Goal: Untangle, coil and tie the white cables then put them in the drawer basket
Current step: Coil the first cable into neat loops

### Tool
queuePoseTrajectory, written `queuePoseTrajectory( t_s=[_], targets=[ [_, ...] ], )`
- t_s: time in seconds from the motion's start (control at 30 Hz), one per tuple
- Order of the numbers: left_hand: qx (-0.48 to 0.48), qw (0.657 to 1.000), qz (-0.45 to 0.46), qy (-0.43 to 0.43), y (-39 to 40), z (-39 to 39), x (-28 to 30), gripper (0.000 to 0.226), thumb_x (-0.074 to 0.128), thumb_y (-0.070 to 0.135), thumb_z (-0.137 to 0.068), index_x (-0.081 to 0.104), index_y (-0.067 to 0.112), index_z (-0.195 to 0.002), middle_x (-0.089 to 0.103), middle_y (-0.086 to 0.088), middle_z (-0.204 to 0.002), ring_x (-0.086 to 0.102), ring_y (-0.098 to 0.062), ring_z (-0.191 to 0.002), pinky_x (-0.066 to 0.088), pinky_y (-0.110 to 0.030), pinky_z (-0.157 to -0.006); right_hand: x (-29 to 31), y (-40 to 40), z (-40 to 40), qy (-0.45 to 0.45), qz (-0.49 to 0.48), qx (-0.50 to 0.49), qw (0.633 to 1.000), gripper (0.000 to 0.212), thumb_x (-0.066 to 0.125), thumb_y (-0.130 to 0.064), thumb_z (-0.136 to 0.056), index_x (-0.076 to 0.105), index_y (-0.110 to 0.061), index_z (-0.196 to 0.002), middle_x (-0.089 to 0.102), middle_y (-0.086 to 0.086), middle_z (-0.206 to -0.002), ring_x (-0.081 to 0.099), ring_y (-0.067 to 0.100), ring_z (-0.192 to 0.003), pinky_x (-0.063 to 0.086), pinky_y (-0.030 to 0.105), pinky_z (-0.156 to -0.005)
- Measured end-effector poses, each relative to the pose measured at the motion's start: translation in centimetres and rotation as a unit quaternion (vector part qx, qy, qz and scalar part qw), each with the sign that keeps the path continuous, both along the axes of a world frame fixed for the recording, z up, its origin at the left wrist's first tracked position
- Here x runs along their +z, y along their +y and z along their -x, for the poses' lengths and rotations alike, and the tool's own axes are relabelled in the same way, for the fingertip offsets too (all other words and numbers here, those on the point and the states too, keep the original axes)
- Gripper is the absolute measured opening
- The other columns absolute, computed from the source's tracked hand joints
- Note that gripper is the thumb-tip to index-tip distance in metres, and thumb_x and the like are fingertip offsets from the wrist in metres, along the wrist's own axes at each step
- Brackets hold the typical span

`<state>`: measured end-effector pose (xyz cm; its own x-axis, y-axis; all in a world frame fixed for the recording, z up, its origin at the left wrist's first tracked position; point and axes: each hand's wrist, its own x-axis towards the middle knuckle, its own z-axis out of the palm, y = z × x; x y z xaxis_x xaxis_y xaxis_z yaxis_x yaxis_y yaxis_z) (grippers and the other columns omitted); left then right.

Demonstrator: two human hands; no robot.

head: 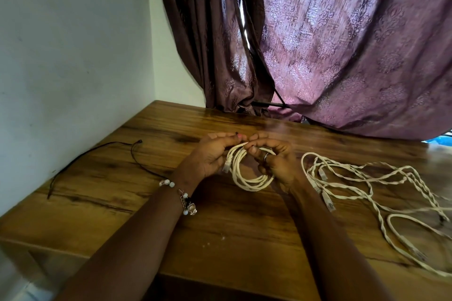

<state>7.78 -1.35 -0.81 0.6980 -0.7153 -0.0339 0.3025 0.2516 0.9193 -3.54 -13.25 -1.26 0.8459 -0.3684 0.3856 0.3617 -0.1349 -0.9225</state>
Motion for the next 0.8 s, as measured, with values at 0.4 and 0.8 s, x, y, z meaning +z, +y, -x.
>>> queuePoseTrajectory(
  t_s=[0.4, 0.8],
  targets=[
    [0.083, 0.95, 0.059, -0.295, -0.1, 0.1, -0.5, 0.018, 0.071, -0.004, -0.076, 0.073, 0.003, -0.092, 0.074, -0.006, -0.089, 0.07, -0.018, -0.088, 0.056, -0.029, -0.081, 0.0, 0.3, -0.2, -0.011, -0.076, -0.053, 0.996, 0.016, 0.064, 0.007, -0.081, 0.075, -0.004, -0.084, 0.062, 0.014, -0.095, 0.049, 0.003, -0.048, 0.028, 0.014, -0.037],
    [0.024, 0.978, 0.027, -0.204, 0.3, 0.7, 0.0, 0.023, 0.068, -0.004, -0.079, 0.075, 0.017, -0.076, 0.074, -0.002, -0.078, 0.07, -0.014, -0.069, 0.06, -0.035, -0.06, 1.1, 1.1, 0.8, -0.037, -0.113, -0.083, 0.989, 0.013, 0.07, 0.008, -0.074, 0.07, 0.005, -0.087, 0.066, -0.001, -0.054, 0.05, 0.005, -0.038, 0.036, 0.013, -0.037]
  ],
)
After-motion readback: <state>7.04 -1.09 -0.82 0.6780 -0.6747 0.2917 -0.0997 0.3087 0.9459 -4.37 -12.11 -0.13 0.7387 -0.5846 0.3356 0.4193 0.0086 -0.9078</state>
